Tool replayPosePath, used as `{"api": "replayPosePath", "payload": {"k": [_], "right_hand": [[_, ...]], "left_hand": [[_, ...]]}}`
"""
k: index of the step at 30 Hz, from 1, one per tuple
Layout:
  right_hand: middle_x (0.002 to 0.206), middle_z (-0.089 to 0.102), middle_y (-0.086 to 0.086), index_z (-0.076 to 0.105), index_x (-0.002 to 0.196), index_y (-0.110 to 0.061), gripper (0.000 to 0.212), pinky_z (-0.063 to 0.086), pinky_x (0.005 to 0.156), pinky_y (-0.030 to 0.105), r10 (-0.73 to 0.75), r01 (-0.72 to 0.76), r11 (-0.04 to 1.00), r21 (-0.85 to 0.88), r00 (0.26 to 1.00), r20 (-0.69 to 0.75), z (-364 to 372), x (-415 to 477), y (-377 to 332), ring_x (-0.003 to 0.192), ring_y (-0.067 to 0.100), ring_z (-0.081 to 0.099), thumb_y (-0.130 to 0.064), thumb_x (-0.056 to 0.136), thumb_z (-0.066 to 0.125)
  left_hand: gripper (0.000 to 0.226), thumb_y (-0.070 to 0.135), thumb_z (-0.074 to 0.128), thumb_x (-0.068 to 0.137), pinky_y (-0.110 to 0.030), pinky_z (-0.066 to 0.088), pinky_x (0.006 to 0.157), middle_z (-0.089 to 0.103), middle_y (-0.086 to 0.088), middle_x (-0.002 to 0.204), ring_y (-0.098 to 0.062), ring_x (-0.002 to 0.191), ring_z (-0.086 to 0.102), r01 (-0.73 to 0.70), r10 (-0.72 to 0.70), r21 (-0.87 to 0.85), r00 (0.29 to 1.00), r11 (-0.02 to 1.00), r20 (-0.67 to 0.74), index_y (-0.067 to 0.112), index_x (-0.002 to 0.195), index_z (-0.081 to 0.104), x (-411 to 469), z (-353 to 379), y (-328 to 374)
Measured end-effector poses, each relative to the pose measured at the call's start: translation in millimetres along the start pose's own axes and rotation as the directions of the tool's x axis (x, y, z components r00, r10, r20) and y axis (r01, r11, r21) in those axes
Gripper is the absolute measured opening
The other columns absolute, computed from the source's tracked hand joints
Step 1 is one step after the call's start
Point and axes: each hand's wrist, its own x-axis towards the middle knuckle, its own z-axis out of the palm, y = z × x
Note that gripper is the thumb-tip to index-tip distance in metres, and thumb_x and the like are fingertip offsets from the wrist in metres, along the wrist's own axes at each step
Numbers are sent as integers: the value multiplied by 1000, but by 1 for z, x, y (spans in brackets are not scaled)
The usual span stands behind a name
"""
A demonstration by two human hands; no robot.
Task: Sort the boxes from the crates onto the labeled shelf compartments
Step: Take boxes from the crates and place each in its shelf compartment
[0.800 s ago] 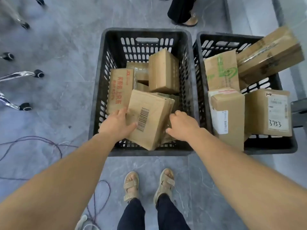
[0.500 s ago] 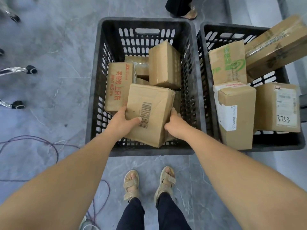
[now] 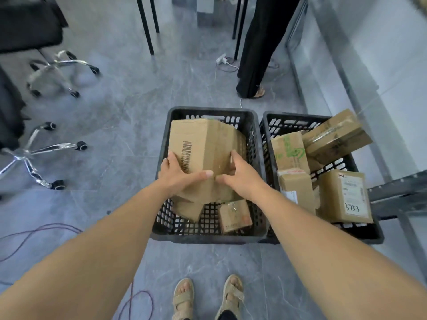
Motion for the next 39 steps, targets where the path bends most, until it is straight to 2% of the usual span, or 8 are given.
{"api": "replayPosePath", "payload": {"k": [3,6,10,14,21,27,33,39], "right_hand": [[137,51,4,41,144,-15,52,41,106,40,-46,53,989,140,997,-55,-18,-6,-27,124,23,50,-22,94,56],[128,59,7,54,133,-15,39,52,94,43,-51,78,947,313,994,-93,-34,-10,-49,111,26,59,-8,98,40],[119,62,6,55,128,-26,32,54,87,38,-118,141,946,292,988,-98,-44,-22,-72,103,18,61,-18,98,50],[117,58,-7,40,130,-36,52,45,91,37,-80,82,938,336,997,-18,-51,-31,-82,106,14,56,-40,86,67],[128,55,-10,35,137,-21,82,42,102,40,-67,100,963,251,989,-133,-63,-40,-92,113,15,53,-32,71,82],[132,49,-2,35,142,-17,69,37,86,30,-157,181,975,128,972,-177,-77,-57,-99,109,12,44,-15,84,72],[136,50,-4,30,150,-26,75,40,91,29,-204,240,956,167,957,-207,-92,-76,-102,119,13,47,-8,86,66],[123,64,6,34,145,-35,80,52,95,39,-161,214,889,405,974,-161,-123,-115,-85,115,21,59,0,81,67]], "left_hand": [[128,82,71,35,-50,38,105,41,-2,139,-26,127,42,-46,46,-220,999,974,-4,26,140,26,-11,-25,10],[67,52,72,73,-39,42,91,52,10,116,-14,104,52,-118,153,-462,987,879,39,30,122,32,-28,-39,20],[56,44,57,77,-39,54,75,63,-8,119,-23,94,62,-81,151,-669,987,739,48,20,127,50,-41,-47,39],[31,26,43,88,-35,53,67,60,-10,105,-23,86,59,-123,162,-725,987,677,-17,17,116,53,-51,-62,47],[57,12,40,94,-43,49,85,61,-3,101,-23,93,54,-258,235,-560,965,787,-115,42,141,34,-53,-79,52],[63,70,55,79,-48,46,97,53,8,130,-20,119,51,-255,290,-436,957,863,15,44,134,38,-74,-91,74],[63,25,73,81,-37,52,80,66,1,114,-17,100,64,-352,402,-447,915,822,18,37,133,39,-82,-95,90],[70,21,76,76,-37,55,78,69,0,113,-22,100,67,-388,513,-523,851,759,114,37,136,43,-87,-96,110]]}}
